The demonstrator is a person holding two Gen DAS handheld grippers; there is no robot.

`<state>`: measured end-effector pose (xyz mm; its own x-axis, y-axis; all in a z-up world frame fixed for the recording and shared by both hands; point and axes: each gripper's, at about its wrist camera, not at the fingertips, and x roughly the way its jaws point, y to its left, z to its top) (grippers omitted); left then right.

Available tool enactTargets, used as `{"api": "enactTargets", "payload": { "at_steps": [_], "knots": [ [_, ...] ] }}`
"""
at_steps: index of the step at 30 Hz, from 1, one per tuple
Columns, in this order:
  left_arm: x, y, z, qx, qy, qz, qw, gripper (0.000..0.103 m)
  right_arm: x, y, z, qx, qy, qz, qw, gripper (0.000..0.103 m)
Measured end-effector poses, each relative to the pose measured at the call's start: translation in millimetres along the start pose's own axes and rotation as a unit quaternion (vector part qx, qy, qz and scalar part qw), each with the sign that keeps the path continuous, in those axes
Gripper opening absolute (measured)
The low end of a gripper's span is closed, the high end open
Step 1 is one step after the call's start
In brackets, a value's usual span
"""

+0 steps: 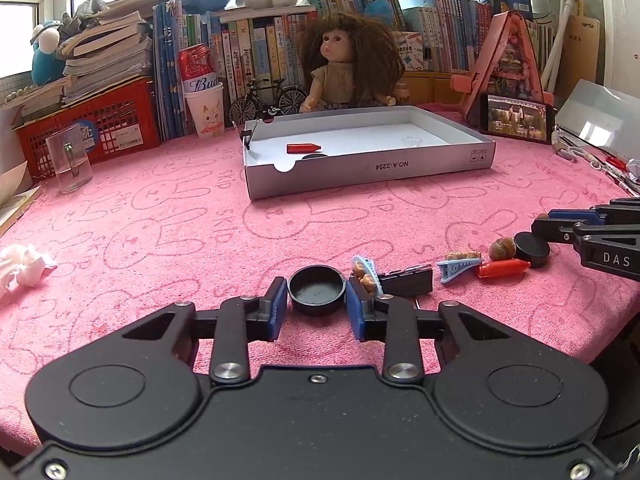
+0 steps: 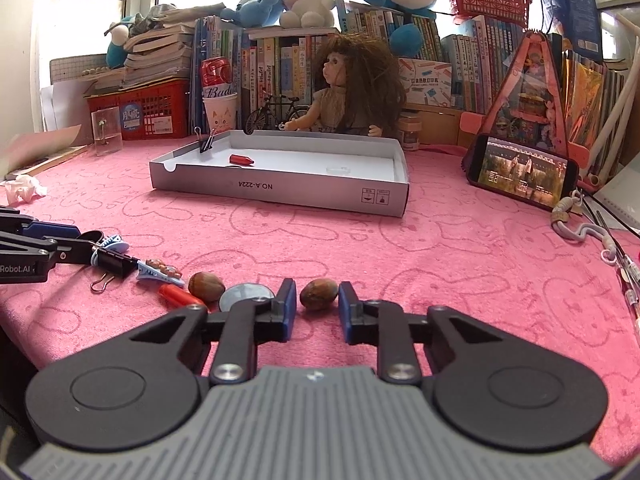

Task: Organize rigid objects
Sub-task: 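Grasp the black cup-shaped cap with the left tool while the right tool grasps a brown nut, then carry the black cap and brown nut with both tools over the white tray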

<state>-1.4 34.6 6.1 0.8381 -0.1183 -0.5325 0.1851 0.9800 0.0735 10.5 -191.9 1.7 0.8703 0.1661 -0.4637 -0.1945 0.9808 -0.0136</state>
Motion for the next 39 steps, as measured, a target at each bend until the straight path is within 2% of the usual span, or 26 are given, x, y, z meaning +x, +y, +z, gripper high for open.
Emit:
{"api": "enactTargets", "payload": {
  "at_steps": [9, 21, 28, 39],
  "knots": [
    [3.2, 4.0, 11.4, -0.018, -0.001, -0.005, 0.9998, 0.030, 3.9, -3.4, 7.2, 0.008, 0.005, -0.012, 1.000, 0.024],
    [18.2, 18.6, 42.0, -0.043, -0.006, -0.001, 0.9991, 0.030, 12.2, -10.6, 28.6, 0.023, -0.002, -0.025, 0.999, 0.024],
    [35.2, 29.1, 63.3, -0.069, 0.004, -0.008, 0.9976, 0.030, 23.8, -15.5, 46.7, 0.032, -0.002, -0.029, 0.999, 0.024],
    [65.1, 34.6, 99.6, -0.075, -0.003, -0.005, 0.9971, 0.030, 50.4, -28.0, 73.4, 0.051, 0.001, -0.031, 0.998, 0.024]
  ]
}}
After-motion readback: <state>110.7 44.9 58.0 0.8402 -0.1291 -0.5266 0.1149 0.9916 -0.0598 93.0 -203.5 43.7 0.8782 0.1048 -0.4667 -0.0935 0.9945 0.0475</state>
